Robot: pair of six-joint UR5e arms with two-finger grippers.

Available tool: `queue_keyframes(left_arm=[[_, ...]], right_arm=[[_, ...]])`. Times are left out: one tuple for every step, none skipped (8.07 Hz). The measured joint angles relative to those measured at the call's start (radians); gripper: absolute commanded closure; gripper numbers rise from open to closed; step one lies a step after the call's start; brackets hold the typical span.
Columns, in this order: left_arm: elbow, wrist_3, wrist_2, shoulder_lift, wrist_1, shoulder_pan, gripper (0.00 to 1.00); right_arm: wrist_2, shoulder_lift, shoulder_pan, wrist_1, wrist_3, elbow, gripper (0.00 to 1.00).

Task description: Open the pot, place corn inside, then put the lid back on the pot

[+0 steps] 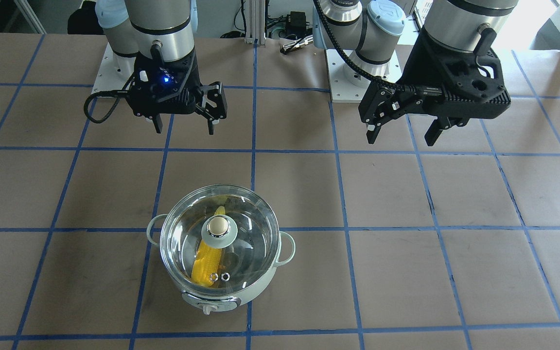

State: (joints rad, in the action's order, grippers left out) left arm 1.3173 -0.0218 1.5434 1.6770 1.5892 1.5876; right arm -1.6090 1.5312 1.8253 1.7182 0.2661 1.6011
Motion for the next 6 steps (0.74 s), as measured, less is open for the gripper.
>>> queue_keyframes(left_arm=[[-0.001,0.0,0.0,0.0,0.0,0.0,0.0],[-0.001,0.0,0.0,0.0,0.0,0.0,0.0],[-0.001,0.0,-0.001,-0.001,0.0,0.0,0.0],[-0.001,0.0,0.0,-0.005,0.001,0.0,0.0],[-0.002,0.0,-0.001,-0.008,0.001,0.0,0.0],[-0.002,0.0,-0.002,-0.009,0.001,0.0,0.0]], right_arm=[[0.0,0.024,-0.022,-0.034,-0.036,0.0,0.0],[0.006,0.047,-0.061,-0.055,-0.072,-0.002,0.0],[0.025,0.063,-0.109,-0.067,-0.1,-0.018,0.0],[0.036,0.072,-0.159,-0.087,-0.135,-0.042,0.0],[0.04,0.077,-0.193,-0.118,-0.159,-0.059,0.0],[0.04,0.081,-0.208,-0.14,-0.171,-0.067,0.0]])
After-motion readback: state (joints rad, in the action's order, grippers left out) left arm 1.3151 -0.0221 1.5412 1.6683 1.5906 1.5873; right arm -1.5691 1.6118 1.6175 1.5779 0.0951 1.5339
